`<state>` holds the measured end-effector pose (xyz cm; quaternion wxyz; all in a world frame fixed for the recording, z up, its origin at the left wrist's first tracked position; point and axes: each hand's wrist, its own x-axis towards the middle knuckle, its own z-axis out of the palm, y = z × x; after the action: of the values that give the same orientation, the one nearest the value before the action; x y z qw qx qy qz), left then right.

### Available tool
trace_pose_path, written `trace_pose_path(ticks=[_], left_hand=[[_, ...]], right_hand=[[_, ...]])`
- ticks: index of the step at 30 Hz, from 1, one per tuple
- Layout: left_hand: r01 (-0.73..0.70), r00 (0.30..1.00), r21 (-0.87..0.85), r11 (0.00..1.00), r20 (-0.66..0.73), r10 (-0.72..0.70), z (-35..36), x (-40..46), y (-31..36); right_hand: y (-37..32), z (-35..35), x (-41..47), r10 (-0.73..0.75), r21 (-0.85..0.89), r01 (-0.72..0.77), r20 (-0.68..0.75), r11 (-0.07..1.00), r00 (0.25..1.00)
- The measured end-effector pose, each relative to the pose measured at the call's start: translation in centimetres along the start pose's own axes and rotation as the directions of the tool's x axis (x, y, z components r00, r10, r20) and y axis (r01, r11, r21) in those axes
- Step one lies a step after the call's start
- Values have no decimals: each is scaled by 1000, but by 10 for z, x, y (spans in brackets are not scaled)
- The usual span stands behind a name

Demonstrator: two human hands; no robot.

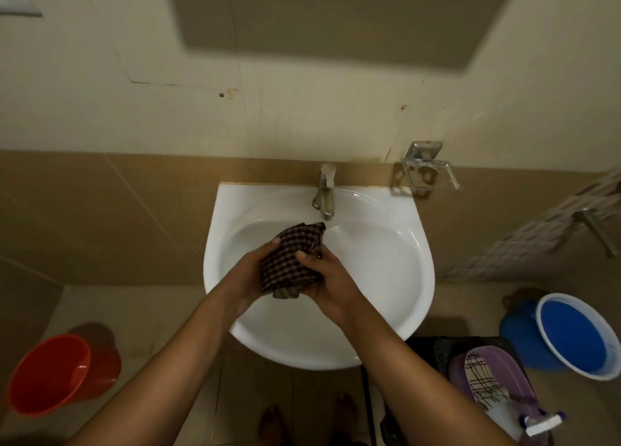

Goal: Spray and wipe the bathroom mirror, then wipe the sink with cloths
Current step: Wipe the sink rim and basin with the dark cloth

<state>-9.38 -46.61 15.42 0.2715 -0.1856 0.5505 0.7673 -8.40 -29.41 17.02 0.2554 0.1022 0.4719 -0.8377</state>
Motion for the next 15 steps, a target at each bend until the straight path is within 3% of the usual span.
trace_pose_path(ticks=[2,4,9,13,15], left_hand=[[-90,996,-5,996,26,90,15,-4,0],[-184,981,27,982,-51,186,27,-8,4],[-277,952,203,939,-73,297,52,-14,7],[-323,940,257,911,-25,340,75,-22,5],[-293,955,243,925,38,293,87,-24,4]], right_hand=[[-1,-3,-7,-24,-44,23,-28,999,999],[-1,-12,-15,-51,-106,44,-68,993,996],[-2,-38,-39,-145,-376,50,-227,925,963],[-3,-56,-59,-146,-380,40,-255,924,956],[-6,-65,-69,-163,-333,73,-251,940,954]])
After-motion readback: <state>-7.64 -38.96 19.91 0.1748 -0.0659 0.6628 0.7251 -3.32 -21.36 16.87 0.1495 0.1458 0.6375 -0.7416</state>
